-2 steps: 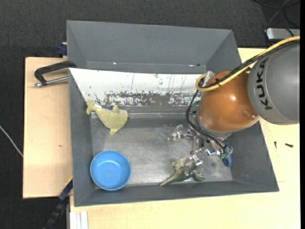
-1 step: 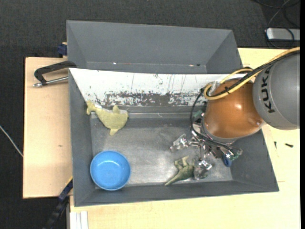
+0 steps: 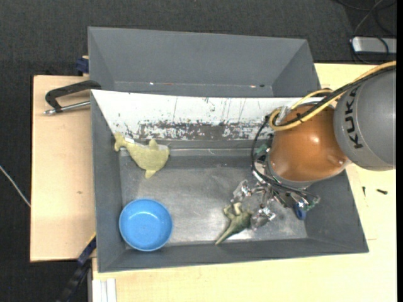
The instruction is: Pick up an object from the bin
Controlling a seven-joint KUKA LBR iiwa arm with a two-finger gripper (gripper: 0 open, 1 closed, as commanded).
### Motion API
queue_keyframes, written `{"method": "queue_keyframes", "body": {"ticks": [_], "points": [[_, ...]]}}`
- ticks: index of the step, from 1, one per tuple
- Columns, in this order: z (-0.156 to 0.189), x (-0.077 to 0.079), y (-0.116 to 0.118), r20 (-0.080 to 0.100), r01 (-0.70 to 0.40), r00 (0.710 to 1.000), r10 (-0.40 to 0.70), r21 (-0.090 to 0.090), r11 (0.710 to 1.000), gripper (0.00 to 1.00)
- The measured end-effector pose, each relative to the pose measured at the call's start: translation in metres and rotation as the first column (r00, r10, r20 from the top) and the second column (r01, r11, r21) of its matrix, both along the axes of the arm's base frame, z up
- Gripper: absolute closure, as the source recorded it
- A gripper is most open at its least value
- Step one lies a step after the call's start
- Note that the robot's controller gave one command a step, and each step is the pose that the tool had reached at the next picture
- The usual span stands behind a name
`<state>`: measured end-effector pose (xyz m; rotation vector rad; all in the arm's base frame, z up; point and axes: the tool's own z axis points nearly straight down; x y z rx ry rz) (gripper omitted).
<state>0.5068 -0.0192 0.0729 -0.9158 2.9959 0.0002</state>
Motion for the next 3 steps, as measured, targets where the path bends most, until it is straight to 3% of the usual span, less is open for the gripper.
{"method": "queue_keyframes", "body": {"ticks": [1, 2, 3], "points": [[0.127, 0.013, 0.000, 0.003, -0.273, 0.962, 0.273, -0.005, 0.962, 1.00], [0.102, -0.018, 0.024, -0.012, -0.267, 0.964, 0.267, 0.000, 0.964, 1.00], [0.201, -0.012, 0.022, 0.006, -0.256, 0.967, 0.256, -0.005, 0.967, 1.00]]}}
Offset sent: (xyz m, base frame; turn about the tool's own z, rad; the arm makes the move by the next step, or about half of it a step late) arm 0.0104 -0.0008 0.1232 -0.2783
